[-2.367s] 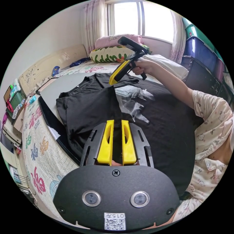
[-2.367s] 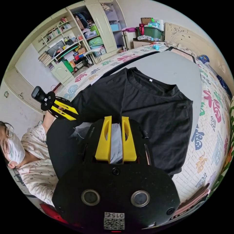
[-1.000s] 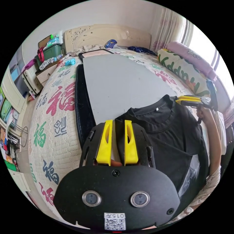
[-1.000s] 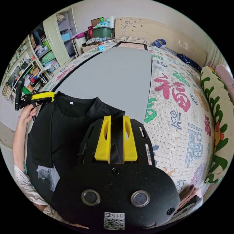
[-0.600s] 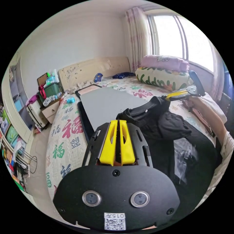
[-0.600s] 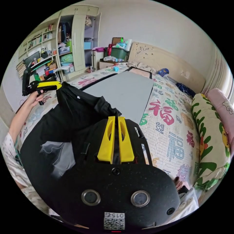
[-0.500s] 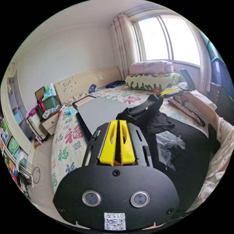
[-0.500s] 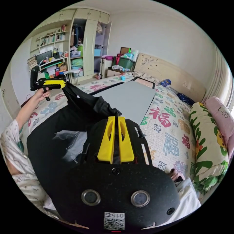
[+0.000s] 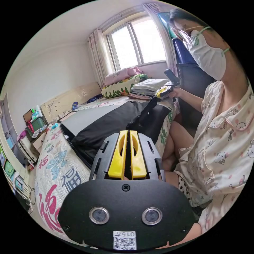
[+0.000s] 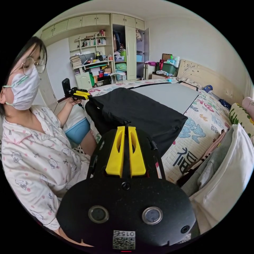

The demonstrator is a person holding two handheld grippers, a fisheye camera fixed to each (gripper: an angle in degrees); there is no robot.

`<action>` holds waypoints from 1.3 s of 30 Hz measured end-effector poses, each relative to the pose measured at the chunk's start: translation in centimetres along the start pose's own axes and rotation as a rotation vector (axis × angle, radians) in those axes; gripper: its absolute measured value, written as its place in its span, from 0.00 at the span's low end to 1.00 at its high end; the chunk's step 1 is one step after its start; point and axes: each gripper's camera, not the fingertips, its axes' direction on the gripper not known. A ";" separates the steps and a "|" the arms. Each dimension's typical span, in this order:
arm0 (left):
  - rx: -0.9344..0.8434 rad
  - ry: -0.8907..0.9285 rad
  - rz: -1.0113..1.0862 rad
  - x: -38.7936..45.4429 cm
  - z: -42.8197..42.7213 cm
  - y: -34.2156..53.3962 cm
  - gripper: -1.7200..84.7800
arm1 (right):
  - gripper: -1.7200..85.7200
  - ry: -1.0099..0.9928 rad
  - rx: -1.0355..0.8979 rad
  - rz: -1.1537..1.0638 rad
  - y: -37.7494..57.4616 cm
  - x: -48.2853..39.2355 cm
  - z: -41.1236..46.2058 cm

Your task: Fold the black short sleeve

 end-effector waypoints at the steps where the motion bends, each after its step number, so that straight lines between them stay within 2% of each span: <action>1: -0.038 0.026 -0.008 0.1 0.2 0.7 0.03 | 0.05 -0.009 -0.037 -0.004 0.8 0.5 0.1; 3: -0.061 0.019 -0.023 0.2 -0.3 1.9 0.04 | 0.07 -0.003 -0.071 0.008 1.9 1.7 -0.2; 6: 0.031 -0.030 -0.065 -0.8 -4.9 3.1 0.05 | 0.10 0.010 0.029 0.066 2.6 4.6 -3.5; 8: 0.143 -0.070 -0.193 -5.0 -8.8 3.3 0.06 | 0.11 0.021 0.159 0.152 1.6 8.4 -6.7; 12: 0.214 -0.203 -0.518 -15.3 -10.4 3.2 0.10 | 0.14 0.105 0.187 0.346 -2.4 17.4 -7.0; 15: 0.142 -0.184 -0.671 -24.6 -7.1 2.9 0.14 | 0.16 0.065 0.160 0.495 -5.5 26.6 -4.5; 19: -0.048 -0.109 -0.829 -36.0 0.2 4.0 0.17 | 0.17 0.036 0.157 0.677 -7.8 37.9 -0.3; 25: -0.202 0.009 -0.830 -42.4 5.4 3.5 0.13 | 0.16 0.083 0.011 0.719 -10.8 46.1 6.4; 27: -0.231 0.025 -0.814 -43.4 5.5 2.7 0.09 | 0.12 0.040 0.012 0.745 -10.7 48.3 7.7; 28: -0.249 0.047 -0.793 -43.8 5.5 2.2 0.06 | 0.07 0.034 0.017 0.757 -10.4 49.5 8.2; 30: -0.259 0.024 -0.775 -44.3 4.6 1.3 0.04 | 0.04 0.037 0.029 0.754 -9.8 50.8 8.6; 34: -0.166 -0.064 -0.728 -45.2 -1.0 -1.0 0.03 | 0.02 0.099 0.077 0.749 -7.7 52.8 8.5; 39: -0.204 -0.150 -0.692 -46.7 -3.5 -3.9 0.03 | 0.02 0.203 0.049 0.718 -5.8 54.6 11.5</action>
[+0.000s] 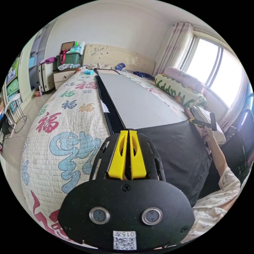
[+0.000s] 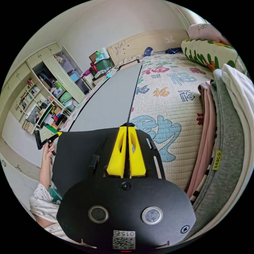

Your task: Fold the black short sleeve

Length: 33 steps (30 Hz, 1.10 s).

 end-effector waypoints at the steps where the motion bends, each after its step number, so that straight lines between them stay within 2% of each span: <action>1: -0.023 -0.025 0.010 0.2 0.0 -0.5 0.03 | 0.02 0.042 -0.012 -0.023 0.5 0.2 1.3; 6: -0.030 -0.030 0.046 1.1 -6.2 -1.7 0.08 | 0.08 0.107 0.018 -0.210 6.0 0.7 0.4; 8: -0.025 0.065 0.201 4.3 -12.9 0.5 0.13 | 0.11 -0.004 0.074 -0.403 13.0 -0.7 -3.9; 9: -0.009 0.086 0.244 5.5 -14.8 1.7 0.14 | 0.11 -0.049 0.089 -0.461 15.3 -1.3 -5.1; 11: 0.048 0.167 0.415 11.2 -22.2 7.4 0.14 | 0.11 -0.198 0.134 -0.702 25.6 -3.7 -8.7; 14: 0.187 0.238 0.582 18.4 -28.9 16.2 0.14 | 0.09 -0.238 0.159 -0.902 38.3 -6.2 -8.5; 17: 0.372 0.211 0.654 23.2 -31.8 23.3 0.13 | 0.11 -0.164 0.242 -0.938 46.7 -6.6 -4.8; 20: 0.354 0.076 0.621 24.3 -32.5 24.2 0.13 | 0.12 0.002 0.253 -0.892 49.8 -5.1 0.3; 23: 0.324 -0.067 0.557 23.4 -33.3 23.0 0.12 | 0.11 0.051 0.199 -0.878 51.1 -2.8 4.7; 25: 0.330 -0.113 0.563 23.2 -34.3 22.5 0.11 | 0.10 0.108 0.226 -0.868 52.0 -1.7 6.5; 26: 0.342 -0.162 0.548 22.9 -35.1 22.1 0.09 | 0.05 0.155 0.248 -0.853 52.5 -1.0 7.2; 33: 0.348 -0.220 0.552 21.9 -42.3 20.4 0.04 | 0.01 0.202 0.264 -0.854 55.2 3.3 9.7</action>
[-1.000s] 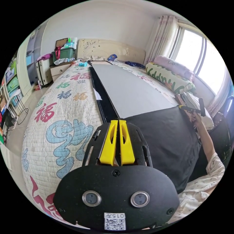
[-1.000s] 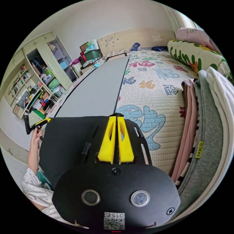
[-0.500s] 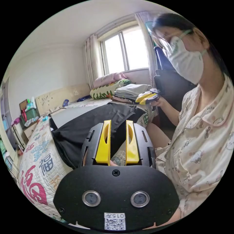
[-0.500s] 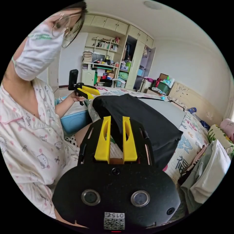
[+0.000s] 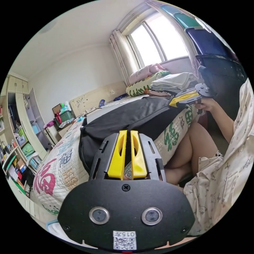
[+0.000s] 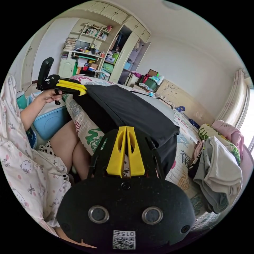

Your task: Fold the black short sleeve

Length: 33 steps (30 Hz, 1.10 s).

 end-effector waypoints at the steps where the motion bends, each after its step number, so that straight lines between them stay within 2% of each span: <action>1: -0.012 -0.019 0.012 -0.5 -0.8 -0.3 0.04 | 0.01 -0.010 -0.003 -0.005 1.0 0.1 0.4; 5: -0.031 -0.050 0.011 -2.9 -2.1 -0.9 0.04 | 0.05 -0.014 0.064 -0.021 3.5 0.4 1.4; 8: -0.016 -0.035 -0.029 -5.8 -2.8 -1.3 0.04 | 0.11 -0.009 0.006 -0.083 3.7 0.5 3.9; 10: -0.005 -0.021 -0.056 -7.7 -3.2 -1.6 0.04 | 0.10 0.078 -0.035 -0.122 3.7 0.4 5.7; 11: 0.003 -0.013 -0.066 -9.0 -3.6 -1.8 0.04 | 0.05 0.172 -0.019 -0.124 3.9 0.5 6.0; 13: 0.016 -0.004 -0.060 -10.7 -4.4 -2.3 0.04 | 0.02 0.220 -0.024 -0.137 4.1 1.1 6.1; 19: -0.023 -0.002 -0.037 -15.6 -3.6 -3.5 0.03 | 0.01 0.119 -0.066 -0.093 6.0 5.0 6.6; 24: -0.022 0.018 -0.015 -19.2 -3.0 -4.4 0.03 | 0.02 0.060 0.050 0.040 7.3 10.1 4.0; 27: 0.095 0.114 -0.037 -24.1 -5.2 -5.5 0.03 | 0.08 0.028 0.126 0.255 10.7 16.4 0.2; 29: 0.152 0.146 -0.067 -29.0 -5.9 -8.4 0.03 | 0.10 0.007 0.161 0.482 14.7 22.5 -1.7; 33: 0.115 0.190 -0.057 -34.3 -1.8 -17.0 0.02 | 0.11 0.006 0.150 0.665 18.4 28.0 -2.2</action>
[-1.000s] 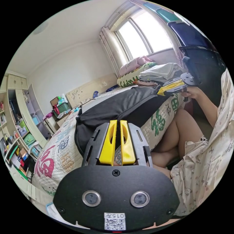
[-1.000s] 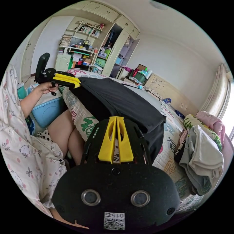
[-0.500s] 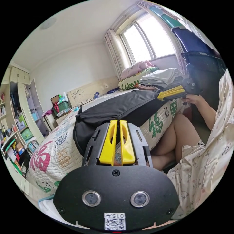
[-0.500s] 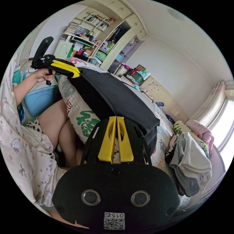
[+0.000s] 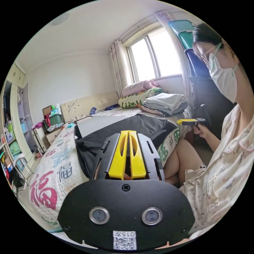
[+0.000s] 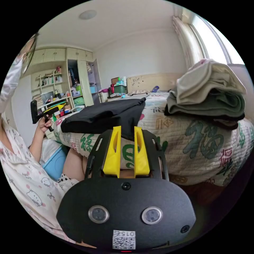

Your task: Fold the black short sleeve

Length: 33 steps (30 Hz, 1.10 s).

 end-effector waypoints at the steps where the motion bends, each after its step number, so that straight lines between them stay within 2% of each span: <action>1: -0.001 0.042 0.025 -1.1 2.4 -3.1 0.03 | 0.12 0.008 -0.006 0.016 -0.4 0.9 0.2; 6: -0.096 0.141 0.116 -2.8 17.3 -15.8 0.04 | 0.11 -0.049 -0.022 0.056 -2.2 3.2 1.9; 11: -0.342 0.355 0.172 -1.6 40.9 -28.4 0.09 | 0.07 -0.082 -0.004 0.068 -3.5 4.3 2.8; 15: -0.471 0.234 0.196 -0.3 55.6 -33.4 0.11 | 0.03 -0.121 0.019 0.077 -3.7 5.2 1.3; 17: -0.574 0.203 0.124 -0.7 64.3 -35.2 0.11 | 0.02 -0.122 0.049 0.097 -3.4 6.0 -0.2; 20: -0.672 0.159 0.063 -0.7 72.6 -35.5 0.12 | 0.02 -0.140 0.079 0.117 -3.2 6.8 -1.9; 23: -0.807 0.073 0.084 -0.5 78.4 -33.6 0.11 | 0.01 -0.153 0.091 0.120 -3.0 6.9 -2.9; 27: -0.846 0.058 0.123 -1.3 80.3 -30.7 0.07 | 0.01 -0.151 0.113 0.106 -2.7 6.4 -4.4; 33: -0.693 0.103 0.053 -1.8 79.5 -29.8 0.03 | 0.01 -0.139 0.208 0.140 -1.9 6.5 -8.6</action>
